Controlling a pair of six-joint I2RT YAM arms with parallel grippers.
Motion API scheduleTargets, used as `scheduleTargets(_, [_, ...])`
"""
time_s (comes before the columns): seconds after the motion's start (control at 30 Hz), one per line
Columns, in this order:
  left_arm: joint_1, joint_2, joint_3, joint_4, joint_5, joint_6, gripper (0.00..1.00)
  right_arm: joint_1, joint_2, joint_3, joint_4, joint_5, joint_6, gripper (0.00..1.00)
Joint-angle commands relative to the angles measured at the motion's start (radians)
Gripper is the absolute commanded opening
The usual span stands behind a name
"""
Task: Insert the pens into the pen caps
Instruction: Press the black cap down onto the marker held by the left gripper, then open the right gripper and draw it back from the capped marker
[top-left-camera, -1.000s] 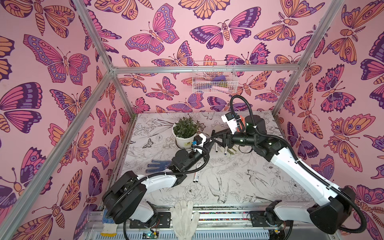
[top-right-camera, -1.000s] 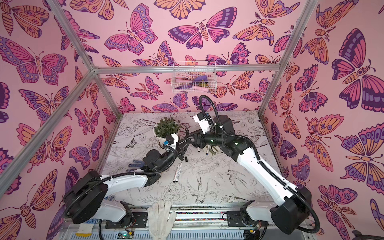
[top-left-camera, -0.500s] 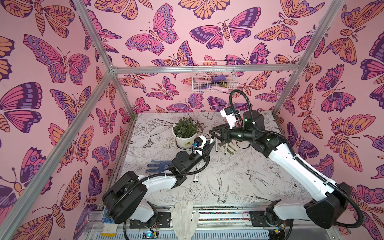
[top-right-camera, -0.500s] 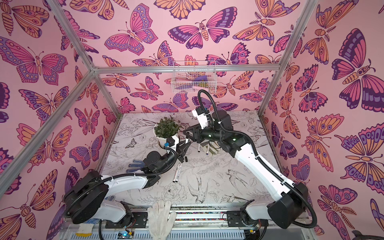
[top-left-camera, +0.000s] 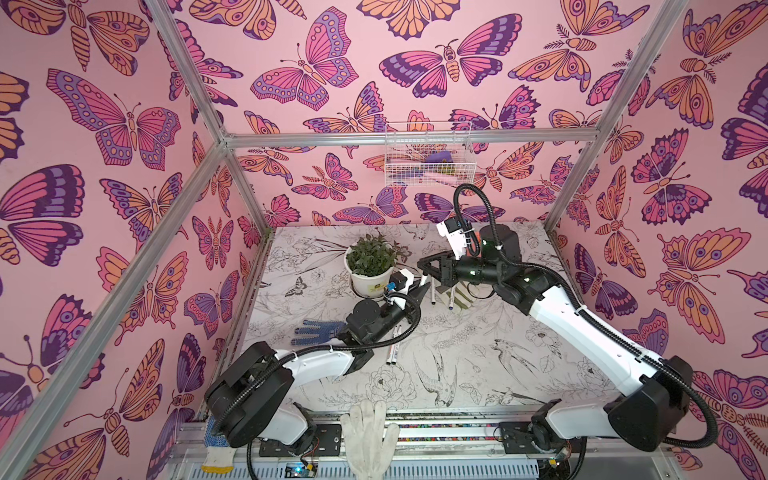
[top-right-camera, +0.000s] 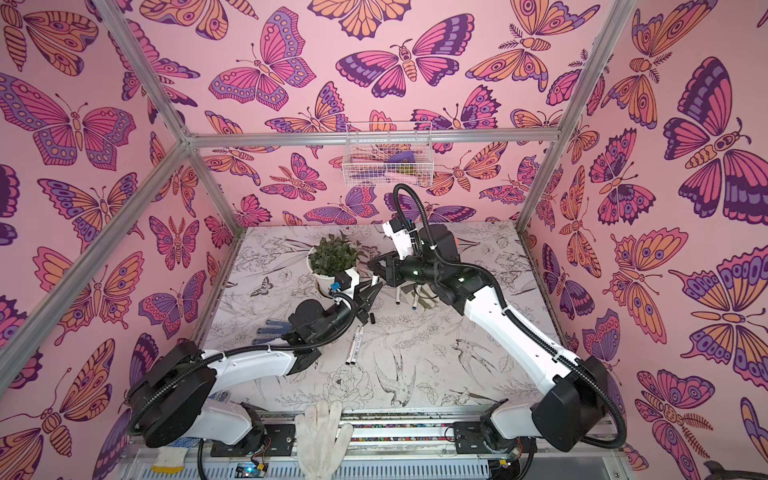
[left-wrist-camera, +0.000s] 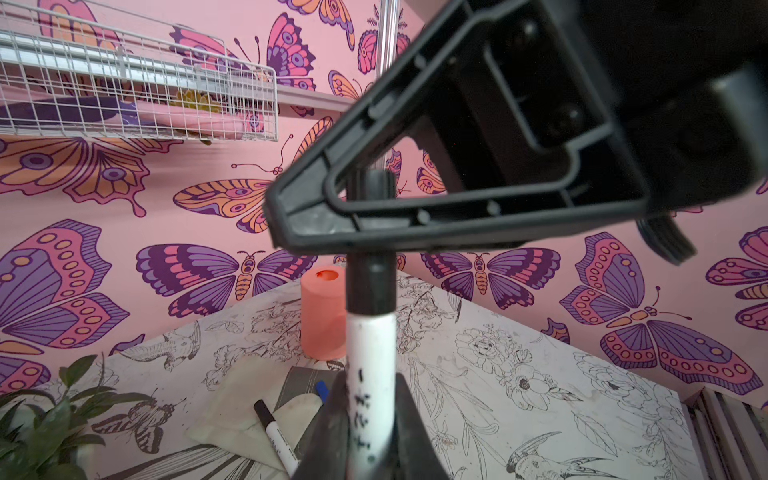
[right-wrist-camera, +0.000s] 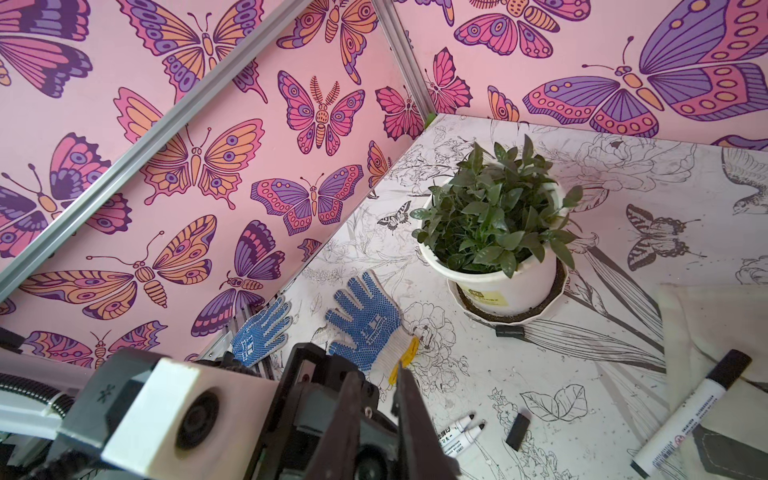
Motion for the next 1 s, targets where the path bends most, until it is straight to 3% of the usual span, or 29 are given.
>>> scheduleTargets(0.0, [-0.002, -0.009, 0.140, 0.132, 0.099, 0.009, 0.00, 0.023, 0.089, -0.010, -0.140, -0.099, 0.052, 0.00])
scheduleTargets(0.17, [0.046, 0.034, 0.236, 0.199, 0.142, -0.063, 0.00, 0.023, 0.185, 0.027, -0.291, -0.191, 0.016, 0.00])
scheduleTargets(0.47, [0.149, 0.062, 0.357, 0.225, 0.144, -0.052, 0.00, 0.023, 0.323, 0.088, -0.589, -0.191, -0.109, 0.00])
scheduleTargets(0.67, [0.209, 0.045, 0.400, 0.223, 0.149, -0.034, 0.00, 0.016, 0.350, 0.084, -0.632, -0.204, -0.135, 0.00])
scheduleTargets(0.97, [0.217, 0.058, 0.446, 0.236, 0.161, -0.036, 0.00, -0.012, 0.363, 0.044, -0.554, -0.401, -0.074, 0.00])
